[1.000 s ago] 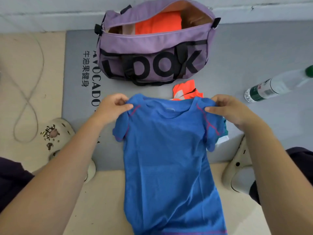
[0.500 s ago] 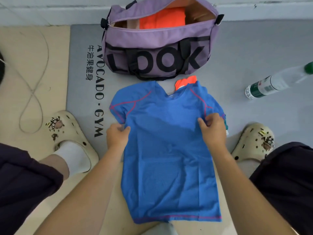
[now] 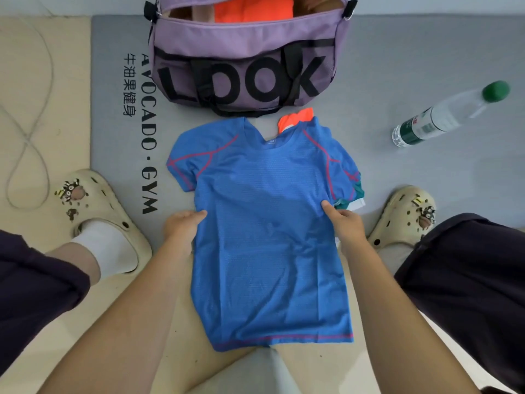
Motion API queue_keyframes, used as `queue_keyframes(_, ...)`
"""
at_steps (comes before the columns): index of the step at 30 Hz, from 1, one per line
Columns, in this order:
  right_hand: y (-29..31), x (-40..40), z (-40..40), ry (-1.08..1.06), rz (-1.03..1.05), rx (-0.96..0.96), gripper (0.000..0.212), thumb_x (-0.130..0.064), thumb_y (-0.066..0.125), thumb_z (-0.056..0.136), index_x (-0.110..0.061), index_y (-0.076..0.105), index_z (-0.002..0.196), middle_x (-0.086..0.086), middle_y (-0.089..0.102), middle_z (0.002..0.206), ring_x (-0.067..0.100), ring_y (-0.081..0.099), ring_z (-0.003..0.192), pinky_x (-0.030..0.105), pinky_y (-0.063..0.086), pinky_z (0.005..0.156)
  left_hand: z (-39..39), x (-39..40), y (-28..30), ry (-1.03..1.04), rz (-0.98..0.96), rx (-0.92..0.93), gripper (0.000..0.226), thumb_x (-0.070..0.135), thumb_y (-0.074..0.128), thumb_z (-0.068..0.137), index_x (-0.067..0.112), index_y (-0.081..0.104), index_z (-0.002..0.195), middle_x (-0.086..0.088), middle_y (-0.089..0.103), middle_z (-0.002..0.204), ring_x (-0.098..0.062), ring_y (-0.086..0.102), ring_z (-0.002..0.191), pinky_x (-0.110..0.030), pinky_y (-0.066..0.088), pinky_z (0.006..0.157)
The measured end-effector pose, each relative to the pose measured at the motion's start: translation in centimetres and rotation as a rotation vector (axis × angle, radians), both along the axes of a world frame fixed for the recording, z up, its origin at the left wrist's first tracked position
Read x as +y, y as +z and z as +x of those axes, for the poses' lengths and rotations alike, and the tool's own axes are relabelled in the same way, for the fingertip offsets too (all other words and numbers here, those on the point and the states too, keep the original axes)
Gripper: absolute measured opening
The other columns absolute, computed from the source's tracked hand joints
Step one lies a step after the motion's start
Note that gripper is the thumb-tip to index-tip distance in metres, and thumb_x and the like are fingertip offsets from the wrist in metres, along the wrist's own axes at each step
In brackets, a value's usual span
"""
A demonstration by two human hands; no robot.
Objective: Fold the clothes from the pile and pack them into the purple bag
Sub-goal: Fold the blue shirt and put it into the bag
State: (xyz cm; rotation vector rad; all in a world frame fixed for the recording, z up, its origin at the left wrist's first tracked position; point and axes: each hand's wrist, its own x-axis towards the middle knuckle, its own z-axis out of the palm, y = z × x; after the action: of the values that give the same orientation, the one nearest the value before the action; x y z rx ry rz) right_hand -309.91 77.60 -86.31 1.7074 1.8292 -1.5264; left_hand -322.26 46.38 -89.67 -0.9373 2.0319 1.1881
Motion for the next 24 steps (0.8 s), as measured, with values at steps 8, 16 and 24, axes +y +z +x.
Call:
queue_keyframes(8,1.7,1.0,0.2,-0.247,-0.608,0.263,0.044,-0.036,0.066,0.09,-0.016,0.06,0.128,0.002,0.068,0.123,0.02,0.066,0.111,0.037,0.052,0.092,-0.8,0.0,2.8,0.083,0.488,-0.15,0.008,0.015,0.066,0.09,0.016,0.067,0.098,0.002,0.075,0.093,-0.014,0.068,0.085,-0.027,0.05,0.072)
queue_keyframes(16,3.0,1.3,1.0,-0.32,-0.448,0.14,0.029,-0.026,0.067,0.09,-0.018,0.061,0.117,-0.002,0.068,0.109,0.018,0.064,0.099,0.034,0.053,0.077,-1.4,-0.3,4.3,0.043,0.283,-0.011,0.003,0.024,0.064,0.093,0.022,0.065,0.096,-0.001,0.066,0.105,-0.015,0.057,0.087,-0.023,0.039,0.066)
queue_keyframes(24,7.1,2.2,0.0,0.121,-0.057,0.279,0.014,-0.007,0.064,0.092,-0.01,0.063,0.078,0.012,0.065,0.086,0.023,0.059,0.084,0.035,0.047,0.077,-3.2,-1.6,7.5,0.121,0.493,0.043,0.007,0.008,0.06,0.094,0.014,0.062,0.094,-0.006,0.068,0.101,-0.012,0.066,0.08,-0.02,0.054,0.055)
